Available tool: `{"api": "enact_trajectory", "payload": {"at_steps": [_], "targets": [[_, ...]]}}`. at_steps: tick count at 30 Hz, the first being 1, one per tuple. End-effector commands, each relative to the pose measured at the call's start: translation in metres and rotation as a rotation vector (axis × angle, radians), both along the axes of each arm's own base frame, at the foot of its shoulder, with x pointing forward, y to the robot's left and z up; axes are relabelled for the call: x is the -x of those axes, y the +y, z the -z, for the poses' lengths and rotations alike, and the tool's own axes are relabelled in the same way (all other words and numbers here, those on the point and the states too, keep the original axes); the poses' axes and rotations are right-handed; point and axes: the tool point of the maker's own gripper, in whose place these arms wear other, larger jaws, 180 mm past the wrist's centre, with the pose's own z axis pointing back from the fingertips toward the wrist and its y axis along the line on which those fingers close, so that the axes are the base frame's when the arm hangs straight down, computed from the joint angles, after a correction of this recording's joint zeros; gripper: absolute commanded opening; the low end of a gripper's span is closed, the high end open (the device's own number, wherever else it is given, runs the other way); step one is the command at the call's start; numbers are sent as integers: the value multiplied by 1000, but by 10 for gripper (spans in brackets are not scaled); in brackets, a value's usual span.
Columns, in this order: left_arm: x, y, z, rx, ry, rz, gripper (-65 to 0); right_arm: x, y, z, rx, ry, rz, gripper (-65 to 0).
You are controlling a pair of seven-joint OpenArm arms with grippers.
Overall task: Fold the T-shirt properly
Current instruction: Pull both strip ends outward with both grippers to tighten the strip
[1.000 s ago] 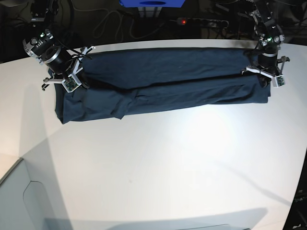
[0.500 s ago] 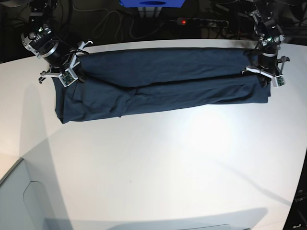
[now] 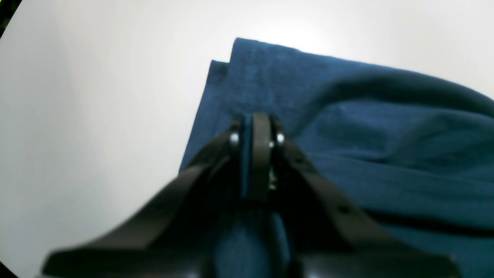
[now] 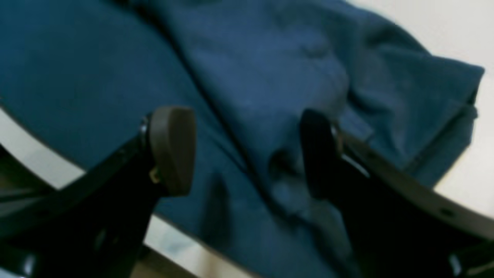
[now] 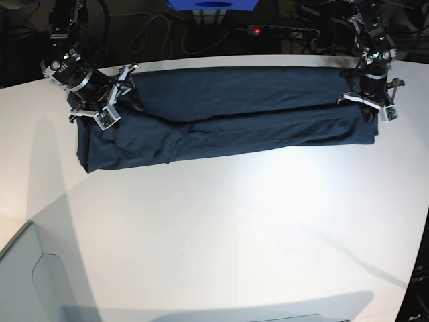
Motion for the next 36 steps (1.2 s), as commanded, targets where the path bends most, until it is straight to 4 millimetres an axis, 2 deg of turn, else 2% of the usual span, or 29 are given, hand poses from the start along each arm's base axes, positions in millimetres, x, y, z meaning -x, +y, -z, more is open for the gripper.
{"api": "enact_trajectory", "payload": {"at_steps": [1,3,4,5,6,8,10,13,20,28,36], "targets": [[-6,6,-12,-25,-38,2,-650,-4,-2,-4,-6,-20,-5,-283],[-6,6,-13,-28,-38,3,-650,-4,-4,-1,-6,-11,-2,-407],[-6,7,-14,-31,-39,5,-650,-4,-4,-1,-6,-11,-2,-499],[-6,7,-14,-32,-40,5,-650,-3,-5,-2,-5,-12,0,-620],[-7,6,-15,-33,-43,6,-650,-3,-5,-2,-4,-12,1,-650],[-7,8,-17,-37,-44,6,-650,-3,-4,-4,-4,-17,-1,-612],[-6,10,-18,-42,-46,0,-650,-3,-4,-7,0,-25,-5,-650],[-4,17,-21,-48,-53,-22,-650,2,-5,-10,13,-28,-17,-647],[-4,18,-24,-55,-55,-20,-650,14,-2,-23,39,-47,-56,-647],[-4,18,-23,-53,-56,-21,-650,30,-2,-17,46,-10,-66,-647],[-4,15,-20,-39,-54,-23,-650,32,-8,-11,57,9,-66,-645]]}}
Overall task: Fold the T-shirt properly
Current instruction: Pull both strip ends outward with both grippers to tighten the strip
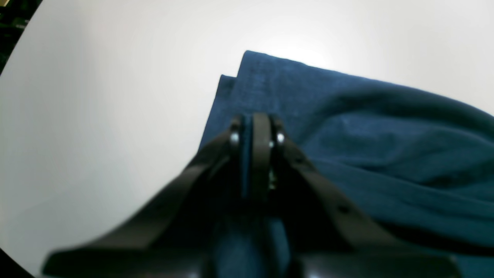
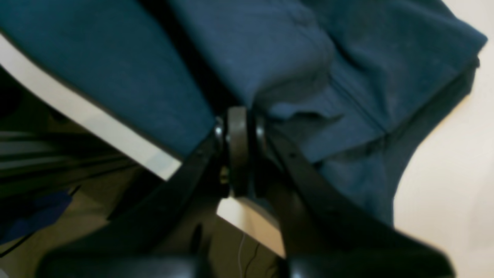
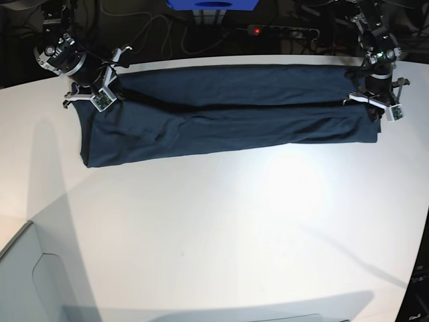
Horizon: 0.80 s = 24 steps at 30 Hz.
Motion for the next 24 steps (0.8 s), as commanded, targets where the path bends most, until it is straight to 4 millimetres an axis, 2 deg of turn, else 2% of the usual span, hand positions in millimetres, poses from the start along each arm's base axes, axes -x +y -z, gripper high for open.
{"api": "enact_trajectory", "payload": {"at_steps": [1,7,9,15,19,21,24], "targets": [[-6,4,-12,-20,-40,3,-650,-5,1,-8,-14,-32,-7,-642],[-4,3,-9,-16,-30,1,-650,-4,-1,-6,-7,-25,-9,-626],[-3,3,-9,-15,-27,1,-650,-3,-1,-6,-4,-20,-9,-578],[3,2,-6,-15,-10,4,-650,-5,-3,-9,-3,-33,-4,-372],[8,3,-6,-20,-3,5,-650,-10,-11,-26,22,-83,12,-313],[7,3,-9,-25,-9,6,-612,-15,-14,-38,34,-123,21,-308],[10,3,-14,-38,-13,9,-488,-22,-12,-51,44,-163,10,-308]]}}
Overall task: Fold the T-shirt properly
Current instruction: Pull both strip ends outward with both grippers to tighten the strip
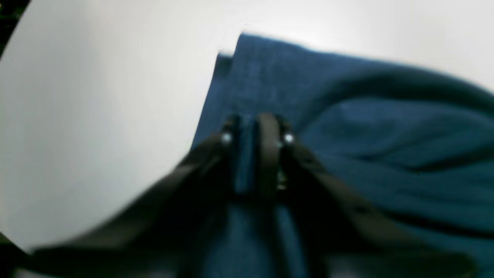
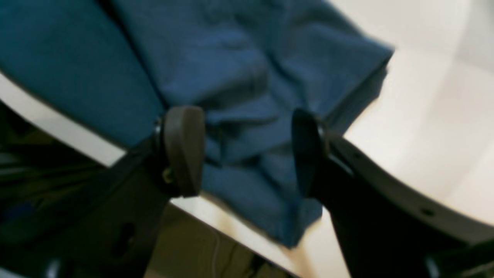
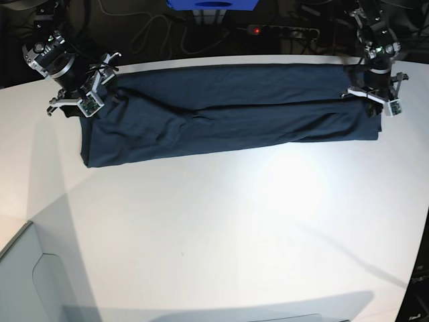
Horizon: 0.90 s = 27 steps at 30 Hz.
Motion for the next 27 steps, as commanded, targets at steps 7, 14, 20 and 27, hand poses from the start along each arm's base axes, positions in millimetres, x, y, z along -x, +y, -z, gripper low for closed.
{"api": "enact_trajectory", "payload": {"at_steps": [7,14,20,27], "targets": [[-7,4,-26,-52,-62,17,-368,-28,21,6,-76,-28,-32,-308],[8,26,-22,-59,-46,-49,-336,-35,9,54,-127,89,43,-314],[14,30,-9,-43,-12,-60,-289,-32,4,71,-133,138,61,-315],[15,28,-3,-28,-8,-67,-281,-32,4,70,-133,135,58,-315]]}}
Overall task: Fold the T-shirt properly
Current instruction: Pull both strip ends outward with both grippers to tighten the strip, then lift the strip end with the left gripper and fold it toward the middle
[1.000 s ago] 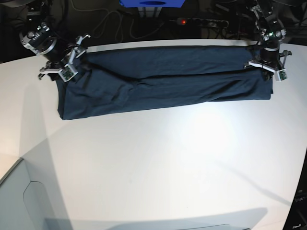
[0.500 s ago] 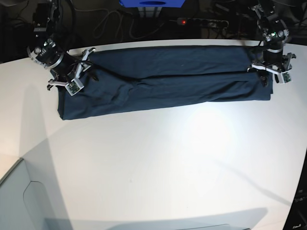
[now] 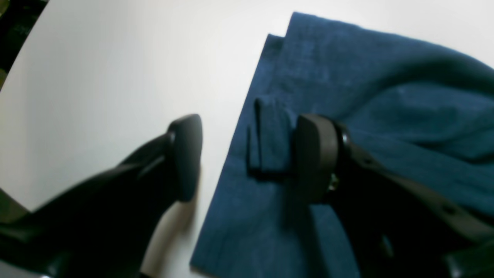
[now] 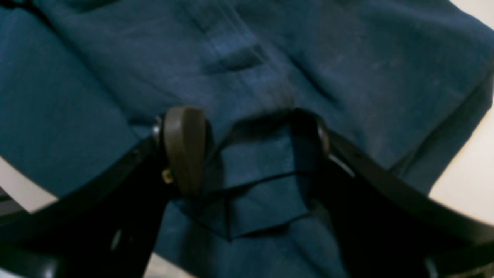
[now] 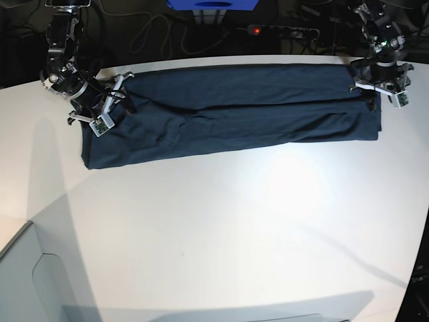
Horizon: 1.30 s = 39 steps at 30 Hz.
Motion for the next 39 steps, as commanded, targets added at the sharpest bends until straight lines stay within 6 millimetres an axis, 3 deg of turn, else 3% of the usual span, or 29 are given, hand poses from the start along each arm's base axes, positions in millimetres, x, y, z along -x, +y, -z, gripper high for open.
{"api": "enact_trajectory", "payload": {"at_steps": [1,11,17,20,24,26,29,33,39], "targets": [[-5,5,-11,-27,-33,4,-281,-1,-3,-2,14,-4,-9,-315],[10,7,15,17,26,-25,-282,-2,-3,-3,14,-6,-9,-315],[2,-7,19,84,-1,-2,-298,-2,-3,-3,14,-7,-10,-315],[3,-14,24,98,10,15,-411,-2,-2,-3,13,-7,-9,-315],[1,-19,25,110,5,17,-650,-2,-2,-3,13,-7,-9,-315],[-1,-22,23,109,1,27,-650,-2,-2,-3,13,-7,-9,-315],[-9,-28,10,91,-31,56,-650,-2,-3,-3,15,-7,-8,-315],[-18,-47,-22,66,-108,92,-650,-2,-3,-3,15,-7,-8,-315],[-42,-121,-63,85,-219,239,-650,-2,-1,-3,9,-7,-6,-315]]}}
